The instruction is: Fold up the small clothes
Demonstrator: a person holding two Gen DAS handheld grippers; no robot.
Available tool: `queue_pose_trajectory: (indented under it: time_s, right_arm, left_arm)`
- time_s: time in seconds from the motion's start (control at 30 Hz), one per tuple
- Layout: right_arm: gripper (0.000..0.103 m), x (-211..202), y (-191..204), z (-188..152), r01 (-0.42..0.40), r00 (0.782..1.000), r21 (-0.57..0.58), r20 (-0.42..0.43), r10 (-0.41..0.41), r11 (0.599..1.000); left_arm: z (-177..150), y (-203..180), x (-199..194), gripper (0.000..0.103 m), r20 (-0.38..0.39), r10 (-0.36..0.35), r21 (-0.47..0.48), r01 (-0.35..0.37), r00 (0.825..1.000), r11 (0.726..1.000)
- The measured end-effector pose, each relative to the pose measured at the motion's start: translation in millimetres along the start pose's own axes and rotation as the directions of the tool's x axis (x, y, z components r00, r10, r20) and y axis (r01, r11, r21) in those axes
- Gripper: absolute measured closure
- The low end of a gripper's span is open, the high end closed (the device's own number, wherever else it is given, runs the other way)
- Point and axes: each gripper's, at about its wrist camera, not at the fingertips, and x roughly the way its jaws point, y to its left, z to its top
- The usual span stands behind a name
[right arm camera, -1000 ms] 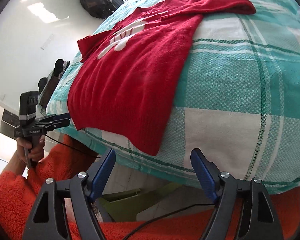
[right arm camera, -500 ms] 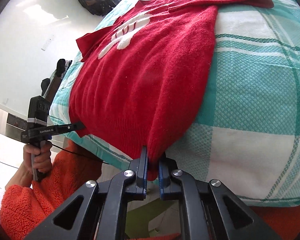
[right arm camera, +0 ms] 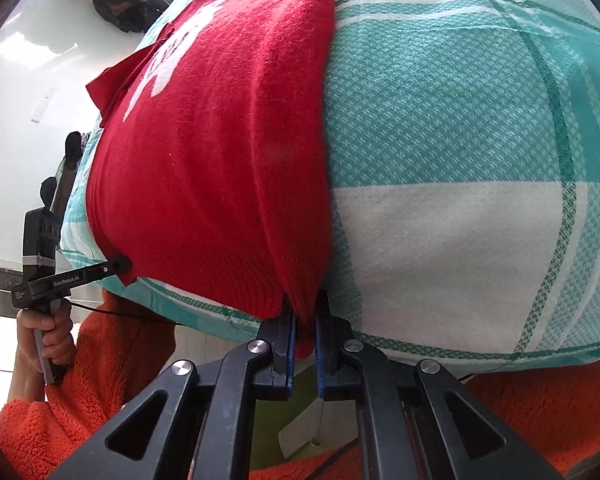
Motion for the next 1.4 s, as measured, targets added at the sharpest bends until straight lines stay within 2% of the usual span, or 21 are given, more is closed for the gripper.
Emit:
queue_pose_trajectory:
  time_s: [0.27,0.57,0.93,1.03,1.07,1.1,1.13,1.17,1.23,1.3,1.33,1.4]
  right_arm:
    - [0.096,0,-3,-2,-0.028,0.999,0.031,0.017,0.028,0.999]
    - [0.095,2,-4,-1,-0.054,0.998,0.039,0.018,0.053,0.998]
    - [0.095,3,-19,-2,-0.126,0.992,0.108,0.022,0.124,0.986]
    - [0.09,1,-22,-5,-0.14,0.99,0.131,0.017,0.139,0.981]
    - [0.087,1,-24,-5,-0.142,0.99,0.144,0.014,0.141,0.979]
    - [0.081,-1,-26,-7,-0.148,0.989,0.161,0.012,0.148,0.976]
    - [0.074,-2,-28,-9,-0.156,0.988,0.184,0.009,0.157,0.97]
    - [0.069,-4,-31,-12,-0.162,0.986,0.207,0.004,0.165,0.965]
    - [0.048,-10,-35,-18,-0.114,0.992,0.238,-0.017,0.122,0.964]
    - [0.046,-24,-38,-25,-0.002,1.0,0.232,-0.019,0.006,0.973]
    - [0.046,-35,-37,-28,0.042,0.999,0.215,0.003,-0.043,0.976]
    - [0.046,-58,-30,-31,0.125,0.988,0.171,0.069,-0.139,0.977]
  left_arm:
    - [-2,-4,0,0.098,0.009,0.01,-0.004,-0.01,1.0,1.0]
    - [3,-20,3,0.098,0.008,0.054,0.016,-0.054,0.999,0.998]
    - [-3,-17,6,0.095,-0.006,0.027,-0.013,-0.027,1.0,1.0]
    - [-7,-13,6,0.087,-0.05,0.002,-0.028,-0.004,0.999,1.0]
    - [-10,-12,7,0.078,-0.08,0.006,-0.036,-0.009,0.997,0.999]
    - [-13,-10,9,0.068,-0.111,0.037,-0.041,-0.042,0.993,0.998]
    - [-18,-7,9,0.05,-0.131,0.094,-0.04,-0.1,0.987,0.994]
    - [-21,-4,7,0.047,-0.134,0.149,-0.037,-0.155,0.98,0.987]
    - [-27,4,-9,0.048,-0.113,0.181,-0.058,-0.188,0.977,0.98]
    - [-31,12,-40,0.048,-0.021,0.186,-0.105,-0.187,0.982,0.977]
    - [-32,13,-58,0.048,0.039,0.205,-0.114,-0.199,0.978,0.973]
    - [-30,5,-91,0.046,0.167,0.245,-0.1,-0.231,0.955,0.968]
